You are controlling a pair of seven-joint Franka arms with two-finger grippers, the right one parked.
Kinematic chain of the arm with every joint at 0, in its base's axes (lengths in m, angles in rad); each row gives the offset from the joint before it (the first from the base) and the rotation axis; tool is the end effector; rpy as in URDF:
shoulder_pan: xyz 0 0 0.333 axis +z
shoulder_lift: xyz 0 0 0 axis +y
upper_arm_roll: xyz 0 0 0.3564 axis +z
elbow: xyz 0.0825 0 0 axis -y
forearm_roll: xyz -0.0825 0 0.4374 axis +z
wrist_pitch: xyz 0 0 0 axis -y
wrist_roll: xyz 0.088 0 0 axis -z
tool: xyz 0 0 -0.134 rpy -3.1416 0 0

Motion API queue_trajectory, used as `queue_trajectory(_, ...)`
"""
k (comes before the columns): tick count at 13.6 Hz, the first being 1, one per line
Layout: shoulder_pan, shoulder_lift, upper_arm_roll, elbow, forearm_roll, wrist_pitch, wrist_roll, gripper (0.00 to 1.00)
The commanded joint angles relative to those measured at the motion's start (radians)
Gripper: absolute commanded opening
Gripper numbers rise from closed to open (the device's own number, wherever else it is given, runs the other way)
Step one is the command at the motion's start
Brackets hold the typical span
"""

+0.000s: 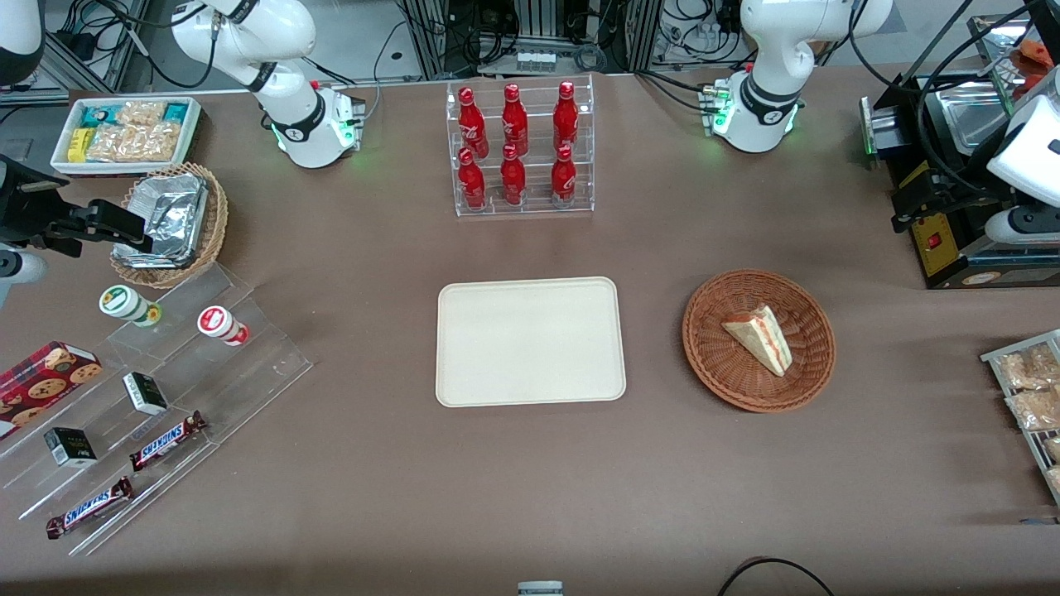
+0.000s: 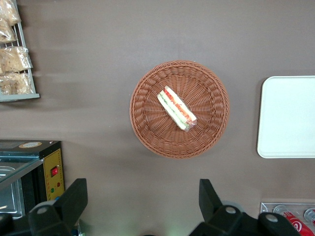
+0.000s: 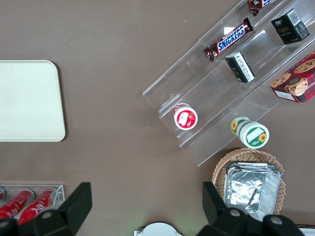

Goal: Place sandwich from basket to tray
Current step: 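Move the left gripper down over the sandwich in the wicker basket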

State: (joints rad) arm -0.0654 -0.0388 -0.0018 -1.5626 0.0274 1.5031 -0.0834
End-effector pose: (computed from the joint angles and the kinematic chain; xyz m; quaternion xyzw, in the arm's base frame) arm 0.5858 -0.0356 0.6595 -0.9998 -0.0089 0.0093 0.0144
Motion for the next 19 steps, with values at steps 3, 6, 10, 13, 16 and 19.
queue_trajectory(3, 0.001, 0.016, -0.006, 0.007, -0.014, 0.005, 0.017, 1.0)
queue_trajectory(6, -0.004, 0.046, -0.018, -0.074, -0.018, 0.086, -0.007, 1.0)
queue_trajectory(10, -0.005, 0.03, -0.049, -0.34, -0.018, 0.389, -0.23, 1.0)
queue_trajectory(13, -0.01, 0.039, -0.083, -0.511, -0.014, 0.633, -0.58, 1.0)
queue_trajectory(16, -0.013, 0.062, -0.105, -0.646, -0.012, 0.804, -0.699, 1.0)
queue_trajectory(19, -0.013, 0.155, -0.112, -0.656, -0.011, 0.828, -0.702, 1.0)
